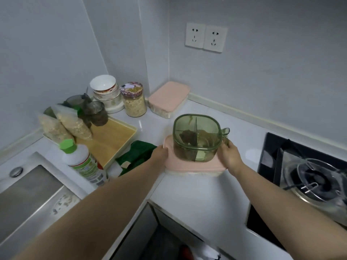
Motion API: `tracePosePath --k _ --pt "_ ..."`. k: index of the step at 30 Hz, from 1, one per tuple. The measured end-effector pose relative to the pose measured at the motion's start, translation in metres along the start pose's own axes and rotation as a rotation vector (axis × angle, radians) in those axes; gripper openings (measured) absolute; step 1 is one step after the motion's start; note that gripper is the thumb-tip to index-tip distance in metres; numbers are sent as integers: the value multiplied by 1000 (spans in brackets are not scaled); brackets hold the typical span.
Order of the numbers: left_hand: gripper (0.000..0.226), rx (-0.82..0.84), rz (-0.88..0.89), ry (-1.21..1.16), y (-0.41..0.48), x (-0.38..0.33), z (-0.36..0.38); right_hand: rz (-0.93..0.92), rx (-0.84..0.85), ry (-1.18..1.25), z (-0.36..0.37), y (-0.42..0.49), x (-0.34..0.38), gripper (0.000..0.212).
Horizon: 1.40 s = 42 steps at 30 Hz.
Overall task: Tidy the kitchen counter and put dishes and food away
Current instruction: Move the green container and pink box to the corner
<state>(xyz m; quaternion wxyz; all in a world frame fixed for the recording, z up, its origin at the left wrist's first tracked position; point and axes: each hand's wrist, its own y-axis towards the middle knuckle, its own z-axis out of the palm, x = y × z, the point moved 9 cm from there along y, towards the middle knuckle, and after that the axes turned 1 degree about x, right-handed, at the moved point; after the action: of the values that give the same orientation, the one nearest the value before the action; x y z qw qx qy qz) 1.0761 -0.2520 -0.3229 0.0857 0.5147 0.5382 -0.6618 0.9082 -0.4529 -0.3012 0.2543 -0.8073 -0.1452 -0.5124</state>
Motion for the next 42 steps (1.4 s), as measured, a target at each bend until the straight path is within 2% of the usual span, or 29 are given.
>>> tracePosePath --k 7,10,13,15,17,19,22,27,32,35,39,42 --pt "37 6 -49 -23 22 9 13 7 38 -36 9 19 -17 40" --pt "36 -54 -40 -12 21 1 8 25 179 -110 11 24 -15 38" --pt "39 -181 178 225 13 -38 -1 89 332 -107 8 29 -20 53" --pt "36 -162 322 338 1 -66 8 86 276 31 -7 34 -10 65" --pt "43 -96 344 398 -5 -78 23 50 192 140 -22 34 8 54" --pt "45 -32 214 360 -4 -70 30 20 226 162 -18 28 23 30" --pt "41 25 42 246 -5 -53 35 -61 298 -13 -2 18 37 31" --pt "43 13 -26 144 -11 -56 31 -153 189 -53 4 15 61 26" --pt "32 -8 42 46 -17 -98 -1 -251 180 -21 20 7 128 27" --pt "28 -27 104 78 -28 -138 -37 -302 204 35 45 5 168 25" --pt "21 -57 157 118 -34 -180 -99 -218 280 204 94 11 197 29" --pt "17 -65 161 98 -32 -194 -150 -188 376 237 140 8 213 31"
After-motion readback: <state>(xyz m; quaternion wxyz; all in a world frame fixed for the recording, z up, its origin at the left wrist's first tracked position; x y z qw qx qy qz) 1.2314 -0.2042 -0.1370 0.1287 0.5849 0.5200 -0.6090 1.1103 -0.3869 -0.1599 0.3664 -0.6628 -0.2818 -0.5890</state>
